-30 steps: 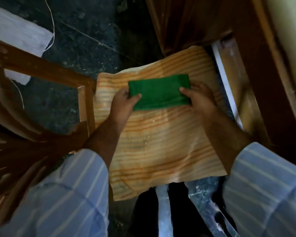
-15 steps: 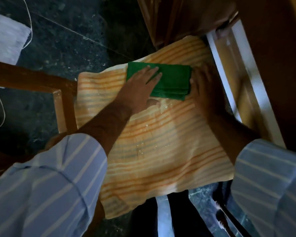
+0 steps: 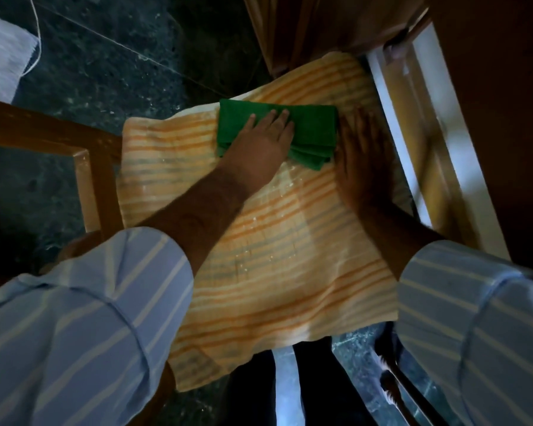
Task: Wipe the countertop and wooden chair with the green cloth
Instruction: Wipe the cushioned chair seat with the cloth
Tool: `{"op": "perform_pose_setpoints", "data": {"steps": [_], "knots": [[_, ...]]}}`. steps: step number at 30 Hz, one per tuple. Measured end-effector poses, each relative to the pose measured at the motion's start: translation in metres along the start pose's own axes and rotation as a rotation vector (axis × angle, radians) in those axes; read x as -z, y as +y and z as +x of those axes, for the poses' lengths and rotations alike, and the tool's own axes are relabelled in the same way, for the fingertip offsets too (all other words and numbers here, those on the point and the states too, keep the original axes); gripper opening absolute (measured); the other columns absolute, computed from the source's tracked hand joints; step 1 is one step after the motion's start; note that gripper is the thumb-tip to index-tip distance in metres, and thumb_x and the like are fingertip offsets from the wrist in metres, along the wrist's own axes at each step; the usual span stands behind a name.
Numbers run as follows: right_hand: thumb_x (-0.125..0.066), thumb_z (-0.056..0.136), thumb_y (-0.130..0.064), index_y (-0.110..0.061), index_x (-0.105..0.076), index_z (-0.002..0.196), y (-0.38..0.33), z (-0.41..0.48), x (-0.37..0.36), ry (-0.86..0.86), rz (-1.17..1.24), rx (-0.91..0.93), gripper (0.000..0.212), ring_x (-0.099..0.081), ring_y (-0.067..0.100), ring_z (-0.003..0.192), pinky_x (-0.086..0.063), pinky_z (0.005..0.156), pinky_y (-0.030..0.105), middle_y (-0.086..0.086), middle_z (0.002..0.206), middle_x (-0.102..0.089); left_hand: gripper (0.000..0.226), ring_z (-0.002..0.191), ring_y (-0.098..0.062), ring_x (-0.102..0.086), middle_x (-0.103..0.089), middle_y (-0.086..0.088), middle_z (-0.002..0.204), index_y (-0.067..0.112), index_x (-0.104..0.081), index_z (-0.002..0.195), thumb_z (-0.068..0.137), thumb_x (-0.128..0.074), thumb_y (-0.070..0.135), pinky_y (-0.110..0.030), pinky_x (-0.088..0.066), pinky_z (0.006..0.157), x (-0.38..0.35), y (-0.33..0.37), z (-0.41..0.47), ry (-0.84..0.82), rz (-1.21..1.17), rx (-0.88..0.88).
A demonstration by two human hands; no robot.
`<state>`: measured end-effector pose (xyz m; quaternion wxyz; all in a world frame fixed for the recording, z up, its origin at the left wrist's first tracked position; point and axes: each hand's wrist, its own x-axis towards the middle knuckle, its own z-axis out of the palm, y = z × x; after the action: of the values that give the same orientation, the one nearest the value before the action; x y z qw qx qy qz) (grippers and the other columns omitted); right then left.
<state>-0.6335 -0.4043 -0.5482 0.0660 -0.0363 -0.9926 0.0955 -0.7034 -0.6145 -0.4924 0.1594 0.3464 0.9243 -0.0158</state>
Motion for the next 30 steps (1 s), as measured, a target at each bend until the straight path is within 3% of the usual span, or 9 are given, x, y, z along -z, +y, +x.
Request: {"op": "perform_pose_setpoints", "data": {"steps": [4,8,15,18,20,22,25,27,30], "knots": [[-0.034,0.107,-0.032,-0.016,-0.033,0.163,0.002,0.0,0.0,-0.047,-0.037,0.017,0.059,-0.028,0.041,0.158,-0.027,0.125,0.061,0.017,0.17,-0.03,0.059,0.15,-0.034,-0.024,-0.022,-0.018,0.164,0.003,-0.028,0.154,0.096,-0.038,0.004,-0.054,-0.019,0.12,0.01,0.022,-0.015,-0.069,-0.098,0.096],[-0.027,0.111,-0.039,-0.022,-0.033,0.163,-0.001,0.002,0.001,-0.062,-0.052,-0.028,0.055,-0.029,0.038,0.158,-0.028,0.125,0.057,0.014,0.171,-0.029,0.066,0.14,-0.037,-0.045,-0.045,-0.021,0.152,-0.001,-0.05,0.142,0.085,-0.018,0.011,-0.058,-0.032,0.114,-0.019,0.061,-0.082,-0.007,-0.177,0.079],[-0.024,0.111,-0.043,-0.024,-0.032,0.164,-0.007,0.0,0.002,-0.062,-0.028,-0.053,0.057,-0.026,0.037,0.159,-0.023,0.127,0.057,0.014,0.172,-0.028,0.057,0.118,-0.026,-0.067,-0.067,-0.01,0.131,0.01,-0.074,0.117,0.073,-0.036,0.013,-0.052,-0.052,0.098,-0.057,0.175,-0.244,-0.187,-0.366,0.056],[-0.022,0.11,-0.045,-0.024,-0.028,0.165,-0.007,0.0,0.006,-0.094,-0.035,-0.06,0.059,-0.023,0.037,0.16,-0.022,0.128,0.056,0.013,0.173,-0.024,0.041,0.092,-0.017,-0.076,-0.078,-0.001,0.107,0.018,-0.08,0.1,0.064,-0.06,0.016,-0.037,-0.06,0.08,-0.063,0.195,-0.283,-0.315,-0.484,0.147],[-0.021,0.109,-0.048,-0.025,-0.026,0.166,-0.01,0.0,0.007,-0.111,-0.032,-0.078,0.061,-0.02,0.036,0.161,-0.021,0.128,0.057,0.011,0.174,-0.022,0.035,0.085,-0.016,-0.074,-0.077,-0.002,0.098,0.014,-0.079,0.1,0.065,-0.075,0.009,-0.026,-0.058,0.074,-0.06,0.185,-0.289,-0.238,-0.702,0.384],[-0.022,0.107,-0.056,-0.025,-0.024,0.166,-0.018,0.001,0.009,-0.119,-0.038,-0.121,0.067,-0.019,0.037,0.161,-0.019,0.128,0.058,0.012,0.174,-0.02,0.037,0.103,-0.015,-0.064,-0.068,0.0,0.113,0.017,-0.07,0.12,0.086,-0.064,0.002,-0.021,-0.047,0.088,-0.034,0.158,-0.281,-0.225,-0.815,0.503],[-0.024,0.101,-0.068,-0.022,-0.025,0.166,-0.032,-0.003,0.009,-0.138,-0.039,-0.165,0.079,-0.019,0.04,0.16,-0.018,0.128,0.06,0.015,0.174,-0.019,0.053,0.087,-0.027,-0.071,-0.068,0.0,0.108,0.032,-0.055,0.136,0.094,-0.046,0.0,-0.034,-0.055,0.073,-0.007,0.079,-0.257,-0.058,-0.814,0.644],[-0.025,0.098,-0.074,-0.024,-0.025,0.166,-0.035,-0.008,0.012,-0.138,-0.043,-0.152,0.084,-0.018,0.04,0.161,-0.018,0.127,0.061,0.016,0.174,-0.018,0.043,0.078,-0.037,-0.07,-0.069,-0.008,0.099,0.029,-0.053,0.13,0.093,-0.038,0.015,-0.044,-0.059,0.066,-0.001,0.02,-0.226,0.109,-0.642,0.731],[-0.031,0.096,-0.076,-0.032,-0.024,0.165,-0.033,-0.014,0.014,-0.165,-0.058,-0.033,0.081,-0.015,0.037,0.162,-0.015,0.127,0.063,0.015,0.175,-0.016,0.047,0.101,-0.04,-0.064,-0.067,-0.018,0.114,0.016,-0.054,0.131,0.087,-0.037,0.014,-0.046,-0.053,0.089,0.018,-0.043,-0.171,0.368,-0.392,0.781]]}}
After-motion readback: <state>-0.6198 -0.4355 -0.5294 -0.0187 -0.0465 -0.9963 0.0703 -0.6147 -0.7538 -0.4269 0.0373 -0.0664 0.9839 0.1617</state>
